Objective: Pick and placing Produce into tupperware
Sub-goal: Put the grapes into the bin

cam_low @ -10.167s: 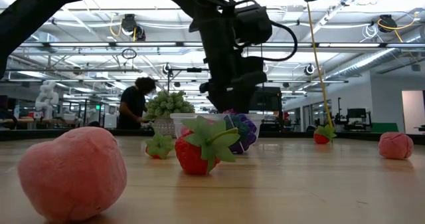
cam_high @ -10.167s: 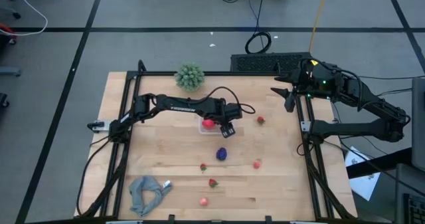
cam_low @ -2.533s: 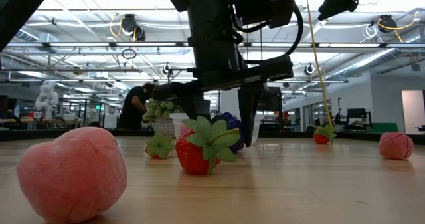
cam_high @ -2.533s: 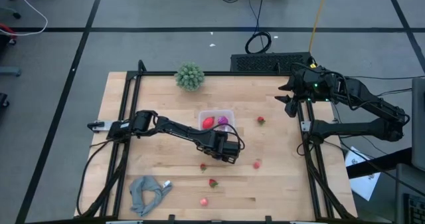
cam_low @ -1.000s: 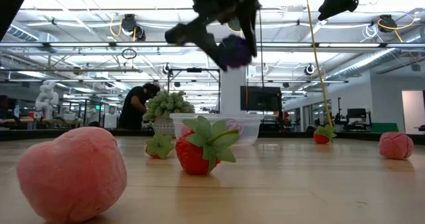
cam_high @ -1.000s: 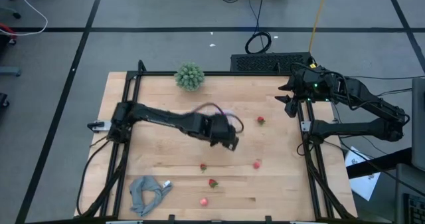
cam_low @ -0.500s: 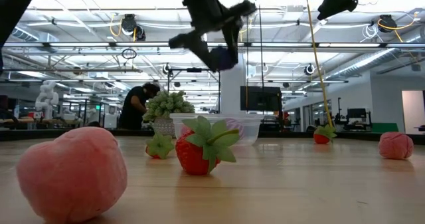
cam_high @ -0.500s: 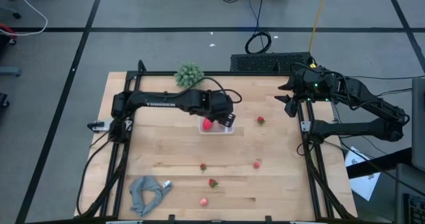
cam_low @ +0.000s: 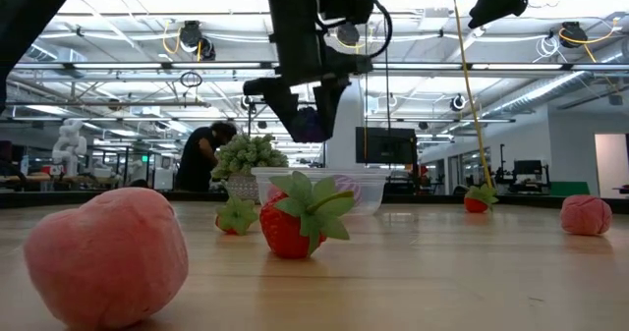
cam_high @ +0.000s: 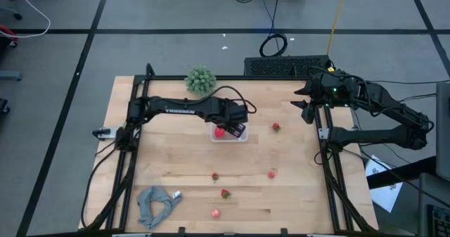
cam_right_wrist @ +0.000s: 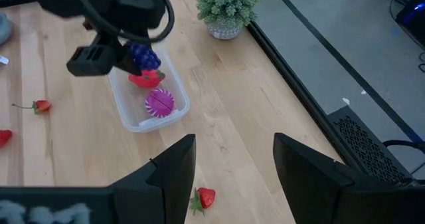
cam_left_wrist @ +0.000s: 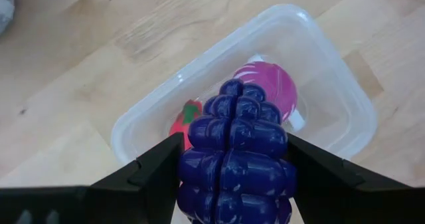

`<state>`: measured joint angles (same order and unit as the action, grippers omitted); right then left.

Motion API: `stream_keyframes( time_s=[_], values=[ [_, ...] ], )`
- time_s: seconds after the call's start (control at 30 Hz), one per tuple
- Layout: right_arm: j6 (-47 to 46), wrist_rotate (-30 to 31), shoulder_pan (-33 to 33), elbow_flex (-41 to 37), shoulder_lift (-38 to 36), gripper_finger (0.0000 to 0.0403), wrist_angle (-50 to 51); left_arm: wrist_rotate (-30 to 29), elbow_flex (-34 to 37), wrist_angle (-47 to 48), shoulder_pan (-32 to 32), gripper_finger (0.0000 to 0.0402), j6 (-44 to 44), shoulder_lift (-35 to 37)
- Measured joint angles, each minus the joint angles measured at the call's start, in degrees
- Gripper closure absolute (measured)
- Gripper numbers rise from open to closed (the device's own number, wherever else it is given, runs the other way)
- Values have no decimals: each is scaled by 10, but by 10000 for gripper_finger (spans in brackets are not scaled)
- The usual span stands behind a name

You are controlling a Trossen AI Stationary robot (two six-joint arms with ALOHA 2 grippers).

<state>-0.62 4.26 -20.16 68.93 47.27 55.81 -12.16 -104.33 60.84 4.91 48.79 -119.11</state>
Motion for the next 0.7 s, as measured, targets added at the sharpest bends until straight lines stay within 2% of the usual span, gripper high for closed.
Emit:
stream_keyframes(
  time_s=[0.47,0.7],
  values=[
    [-2,0,0,0,0,209,-3,6,1,-47,-10,160,-3,-47],
    [0,0,0,0,0,209,-3,2,0,-40,-13,160,-5,-47]
  ],
)
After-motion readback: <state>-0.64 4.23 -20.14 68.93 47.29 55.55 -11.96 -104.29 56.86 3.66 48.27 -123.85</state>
